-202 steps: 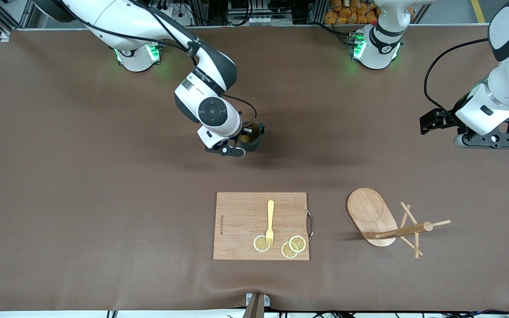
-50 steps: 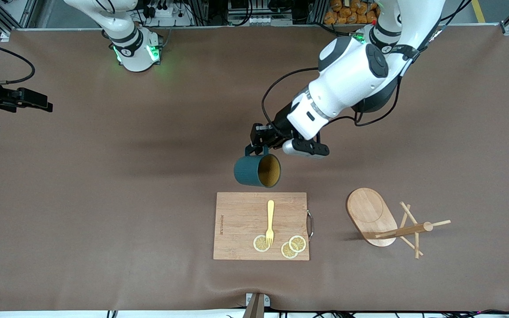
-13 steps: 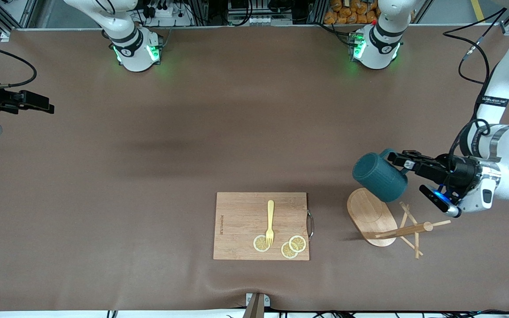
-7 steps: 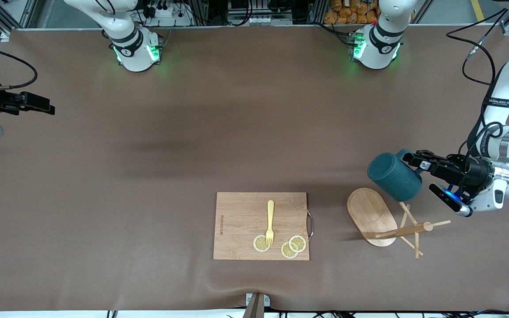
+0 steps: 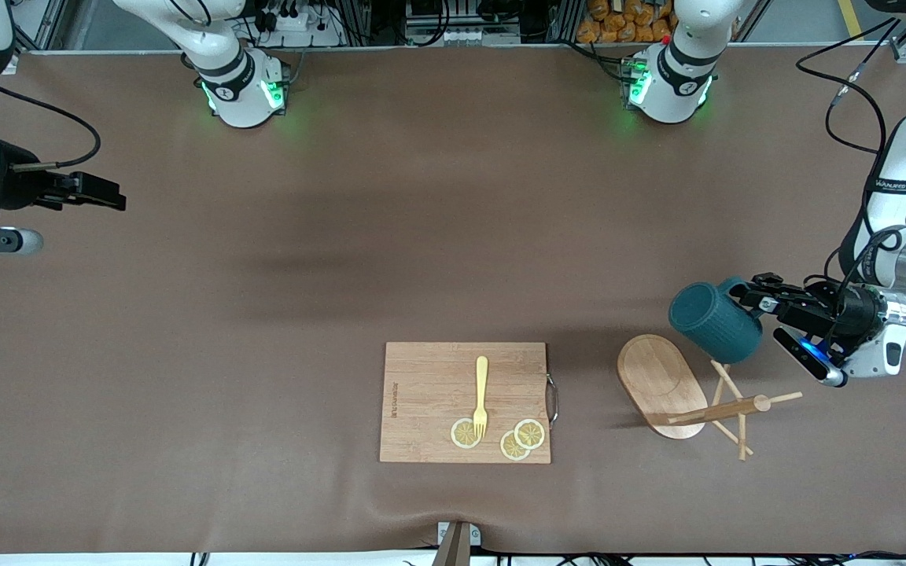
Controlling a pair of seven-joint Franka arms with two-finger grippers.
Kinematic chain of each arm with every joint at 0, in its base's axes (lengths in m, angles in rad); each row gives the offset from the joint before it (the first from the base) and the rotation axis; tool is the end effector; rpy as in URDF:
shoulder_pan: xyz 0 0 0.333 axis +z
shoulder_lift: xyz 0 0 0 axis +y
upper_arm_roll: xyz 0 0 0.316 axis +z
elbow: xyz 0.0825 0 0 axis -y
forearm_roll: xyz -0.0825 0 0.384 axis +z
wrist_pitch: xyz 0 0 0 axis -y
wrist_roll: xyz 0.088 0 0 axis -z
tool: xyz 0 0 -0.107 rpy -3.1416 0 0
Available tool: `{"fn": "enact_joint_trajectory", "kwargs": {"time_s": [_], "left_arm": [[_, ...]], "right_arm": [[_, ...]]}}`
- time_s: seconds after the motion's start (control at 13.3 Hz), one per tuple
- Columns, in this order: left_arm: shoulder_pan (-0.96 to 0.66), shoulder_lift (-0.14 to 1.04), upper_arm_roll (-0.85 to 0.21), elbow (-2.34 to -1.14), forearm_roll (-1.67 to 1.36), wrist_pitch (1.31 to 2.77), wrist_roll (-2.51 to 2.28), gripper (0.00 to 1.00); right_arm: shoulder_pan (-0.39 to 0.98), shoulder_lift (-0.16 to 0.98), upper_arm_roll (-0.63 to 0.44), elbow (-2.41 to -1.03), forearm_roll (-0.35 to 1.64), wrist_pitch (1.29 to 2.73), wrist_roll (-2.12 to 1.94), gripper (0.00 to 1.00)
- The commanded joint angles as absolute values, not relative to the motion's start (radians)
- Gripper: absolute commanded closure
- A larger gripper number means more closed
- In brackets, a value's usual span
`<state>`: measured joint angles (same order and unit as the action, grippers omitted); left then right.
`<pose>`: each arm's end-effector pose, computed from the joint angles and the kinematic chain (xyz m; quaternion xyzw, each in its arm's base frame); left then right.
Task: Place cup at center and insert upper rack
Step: 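Tilt the mug and bring its handle beside the tree's peg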
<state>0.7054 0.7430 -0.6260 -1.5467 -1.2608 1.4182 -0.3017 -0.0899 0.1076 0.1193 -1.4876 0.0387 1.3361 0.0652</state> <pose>0.6616 0.0302 0.3589 0.5785 0.2269 -0.3541 0.6989 0.5590 0.0176 0.5860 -0.9912 0.0152 0.1298 0.0195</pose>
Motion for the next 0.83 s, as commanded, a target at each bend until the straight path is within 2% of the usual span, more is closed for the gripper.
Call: {"fn": "enact_joint_trajectory", "kwargs": {"time_s": [0.0, 0.23, 0.45, 0.75], "left_arm": [[0.701, 0.767, -0.62, -1.534, -1.249, 1.401, -0.318, 1.0], [0.701, 0.775, -0.617, -1.532, -1.246, 1.397, -0.316, 1.0], [0.701, 0.796, -0.617, -1.529, -1.246, 1.397, -0.314, 1.0], [0.699, 0.825, -0.617, -1.509, -1.241, 1.397, -0.308, 1.0]], "right_arm": [[-0.104, 0.12, 0.121, -1.463, 0.043, 1.324, 0.025, 0.0], [-0.109, 0.114, 0.11, -1.463, 0.022, 1.321, -0.008, 0.0], [-0.08, 0.092, 0.017, -1.454, 0.021, 1.279, -0.063, 0.0], [-0.1, 0.06, 0.009, -1.456, 0.021, 1.29, -0.066, 0.0]]}}
